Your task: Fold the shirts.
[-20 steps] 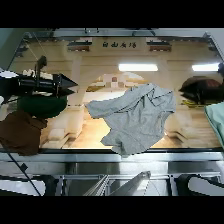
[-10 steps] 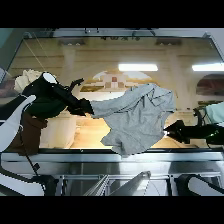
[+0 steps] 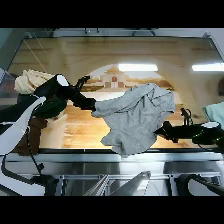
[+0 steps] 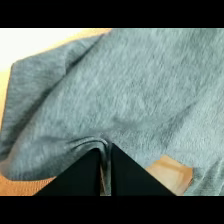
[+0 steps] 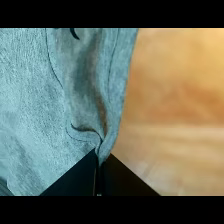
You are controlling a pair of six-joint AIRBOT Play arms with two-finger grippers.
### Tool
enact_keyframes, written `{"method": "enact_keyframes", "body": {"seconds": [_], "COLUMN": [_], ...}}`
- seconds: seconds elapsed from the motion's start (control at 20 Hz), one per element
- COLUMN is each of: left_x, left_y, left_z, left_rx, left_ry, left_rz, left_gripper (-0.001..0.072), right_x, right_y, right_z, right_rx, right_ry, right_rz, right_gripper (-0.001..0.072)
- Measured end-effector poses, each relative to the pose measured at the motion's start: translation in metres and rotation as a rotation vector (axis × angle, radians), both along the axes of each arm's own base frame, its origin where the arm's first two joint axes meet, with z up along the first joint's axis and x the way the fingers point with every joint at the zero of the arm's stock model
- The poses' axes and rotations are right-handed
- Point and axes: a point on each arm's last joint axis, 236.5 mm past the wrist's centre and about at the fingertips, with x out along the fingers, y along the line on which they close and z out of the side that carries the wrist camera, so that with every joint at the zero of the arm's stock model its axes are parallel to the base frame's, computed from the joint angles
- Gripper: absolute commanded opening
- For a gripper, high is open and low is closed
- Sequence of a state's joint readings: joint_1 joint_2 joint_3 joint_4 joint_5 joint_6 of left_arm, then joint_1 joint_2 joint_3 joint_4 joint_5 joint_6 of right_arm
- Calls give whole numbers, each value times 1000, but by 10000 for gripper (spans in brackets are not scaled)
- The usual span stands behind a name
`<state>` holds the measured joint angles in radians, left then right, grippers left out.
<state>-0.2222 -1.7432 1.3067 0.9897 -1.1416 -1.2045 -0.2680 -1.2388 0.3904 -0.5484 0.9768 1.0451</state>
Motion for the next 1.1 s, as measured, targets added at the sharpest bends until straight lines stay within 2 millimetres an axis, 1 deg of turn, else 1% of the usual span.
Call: {"method": "enact_keyframes", "body": {"seconds": [0.05,0.1,0.15,0.2,0.25,0.3,0.35,0.4,0.5,0.55,0.65,0.7,0.75,0.8,0.85,0.9,0.95,1.0,1.05,1.1], "left_x": [3,7,9,11,13,17,22,27,33,33,25,16,4,-10,-26,-45,-62,-75,-84,-88], "left_y": [0,0,-1,-2,-3,-4,-4,-2,7,15,35,46,56,66,74,82,90,100,110,120], "left_z": [4,13,26,43,65,95,126,161,235,276,350,388,421,453,481,508,528,544,552,555], "left_rx": [-3,-17,-46,-86,-144,-219,-298,-387,-571,-669,-835,-919,-987,-1058,-1119,-1177,-1217,-1236,-1235,-1215], "left_ry": [-10,-22,-26,-28,-35,-49,-75,-111,-195,-248,-353,-414,-468,-530,-583,-647,-711,-780,-839,-895], "left_rz": [2,8,8,10,17,33,56,85,142,169,208,220,222,226,226,217,219,240,275,327], "left_gripper": [52,50,22,22,22,22,22,22,22,22,22,23,24,24,24,24,24,24,24,24], "right_x": [4,8,12,18,26,34,44,54,74,81,91,90,85,76,65,52,41,31,26,23], "right_y": [0,-1,-3,-9,-19,-29,-43,-56,-80,-90,-103,-104,-104,-101,-97,-91,-85,-79,-76,-72], "right_z": [3,11,21,32,47,64,87,111,175,213,299,341,386,426,464,497,521,541,552,558], "right_rx": [-2,9,21,21,17,15,8,0,9,22,63,86,108,121,122,113,100,86,72,59], "right_ry": [-18,-39,-62,-91,-129,-169,-224,-283,-432,-518,-725,-829,-945,-1051,-1162,-1260,-1335,-1396,-1432,-1448], "right_rz": [0,1,3,1,-12,-28,-50,-74,-127,-151,-188,-192,-191,-185,-170,-155,-142,-129,-120,-107], "right_gripper": [12,12,12,12,12,12,12,12,12,12,12,12,12,12,12,12,12,12,12,12]}}
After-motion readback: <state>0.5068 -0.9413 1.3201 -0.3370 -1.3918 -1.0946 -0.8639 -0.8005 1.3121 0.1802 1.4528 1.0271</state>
